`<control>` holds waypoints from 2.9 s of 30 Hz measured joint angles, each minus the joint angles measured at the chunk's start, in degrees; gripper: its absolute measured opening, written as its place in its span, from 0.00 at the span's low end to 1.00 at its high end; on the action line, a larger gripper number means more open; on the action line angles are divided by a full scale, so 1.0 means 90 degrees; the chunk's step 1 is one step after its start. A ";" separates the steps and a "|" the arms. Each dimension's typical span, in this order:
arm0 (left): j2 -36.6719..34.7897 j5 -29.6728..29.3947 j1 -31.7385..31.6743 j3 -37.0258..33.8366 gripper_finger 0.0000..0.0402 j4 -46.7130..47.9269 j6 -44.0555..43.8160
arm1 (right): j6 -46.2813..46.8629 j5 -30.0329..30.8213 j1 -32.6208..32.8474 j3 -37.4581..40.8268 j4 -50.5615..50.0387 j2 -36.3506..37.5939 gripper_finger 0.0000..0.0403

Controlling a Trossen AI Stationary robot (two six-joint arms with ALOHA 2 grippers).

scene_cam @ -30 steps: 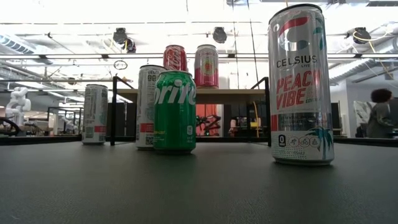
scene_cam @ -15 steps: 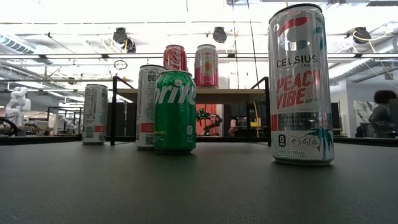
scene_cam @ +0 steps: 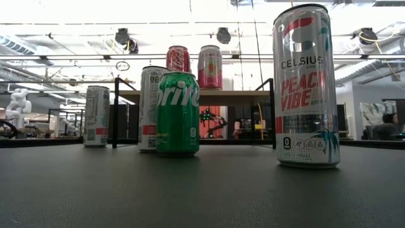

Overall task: Place canned beverage on shelf
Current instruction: Put the bottom green soda can on the shelf

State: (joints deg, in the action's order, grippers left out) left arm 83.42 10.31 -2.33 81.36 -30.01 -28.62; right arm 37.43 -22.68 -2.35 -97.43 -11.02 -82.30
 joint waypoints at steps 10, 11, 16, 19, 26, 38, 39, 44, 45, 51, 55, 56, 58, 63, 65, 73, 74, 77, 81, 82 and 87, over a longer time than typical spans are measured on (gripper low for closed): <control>0.0000 -0.0196 -0.0005 0.0002 0.88 0.0067 -0.0432 | -0.0043 0.0017 -0.0037 0.0010 -0.0091 0.0048 0.71; 0.0000 -0.0245 -0.0007 0.0002 0.90 0.0070 -0.0435 | -0.0049 0.0012 -0.0058 0.0010 -0.0093 0.0048 0.71; -0.0076 -0.0462 -0.0011 0.0002 0.98 0.0156 -0.0454 | -0.0065 0.0010 -0.0177 0.0012 -0.0308 0.0096 0.71; -0.0208 -0.0530 -0.0035 0.0012 0.99 0.0347 -0.0454 | -0.0070 0.0004 -0.0247 0.0012 -0.0436 0.0146 0.71; -0.0622 -0.0658 -0.0240 0.0075 0.99 0.1275 -0.0459 | -0.0090 0.0012 -0.0323 0.0012 -0.0586 0.0162 0.71; -0.0635 -0.0071 -0.0903 0.2272 0.99 0.5248 -0.0708 | -0.0836 0.0314 -0.0323 0.0012 -0.1438 0.0162 0.71; -0.0578 -0.0042 -0.0948 0.2510 0.99 0.5652 -0.0731 | -0.0920 0.0400 -0.0325 0.0012 -0.1505 0.0162 0.71; -0.0323 0.0212 -0.1037 0.3426 0.99 0.7071 -0.0635 | -0.1264 0.0546 -0.0327 0.0012 -0.1660 0.0162 0.71; -0.0261 0.0287 -0.1035 0.3510 0.99 0.7157 -0.0606 | -0.1314 0.0546 -0.0326 0.0012 -0.1664 0.0162 0.71; 0.0067 0.0643 -0.0922 0.3609 0.99 0.7280 -0.0390 | -0.1499 0.0675 -0.0323 0.0010 -0.1901 0.0140 0.71; 0.0248 0.0670 -0.0847 0.3616 0.99 0.7290 -0.0200 | -0.1615 0.0726 -0.0328 0.0010 -0.2162 0.0138 0.71; 0.0284 0.0670 -0.0845 0.3616 0.99 0.7326 -0.0128 | -0.1620 0.0722 -0.0328 0.0010 -0.2196 0.0138 0.71; 0.0351 0.0663 -0.0823 0.3616 0.99 0.7416 0.0074 | -0.1624 0.0717 -0.0325 0.0010 -0.2319 0.0138 0.71; 0.0413 0.0600 -0.0784 0.3616 0.99 0.7405 0.0610 | -0.1628 0.0709 -0.0325 0.0010 -0.2459 0.0128 0.71; 0.0465 0.0512 -0.0794 0.3623 0.99 0.7415 0.0669 | -0.1630 0.0709 -0.0325 0.0010 -0.2476 0.0128 0.71; 0.0561 0.0519 -0.0763 0.3616 0.99 0.8171 0.0847 | -0.1759 0.0709 -0.0325 0.0010 -0.2499 0.0128 0.71; 0.0571 0.0531 -0.0750 0.3614 0.99 0.8171 0.0907 | -0.1763 0.0709 -0.0325 0.0010 -0.2523 0.0113 0.71; 0.0548 0.0538 -0.0731 0.3614 0.99 0.8144 0.0905 | -0.1763 0.0709 -0.0328 0.0007 -0.2474 0.0089 0.71; 0.0556 0.0737 -0.0739 0.3614 0.99 0.8143 0.0832 | -0.1750 0.0704 -0.0328 -0.0002 -0.2452 0.0053 0.72; 0.0558 0.0805 -0.0738 0.3614 0.99 0.8148 0.0762 | -0.1745 0.0706 -0.0328 -0.0002 -0.2487 0.0046 0.72; 0.0607 0.1043 -0.0715 0.3614 0.99 0.8144 0.0595 | -0.1744 0.0677 -0.0325 -0.0001 -0.2512 0.0000 0.72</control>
State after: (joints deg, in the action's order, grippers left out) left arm 88.88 19.69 -8.77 113.89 43.29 -23.26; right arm 21.73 -16.59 -5.28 -97.44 -33.62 -82.30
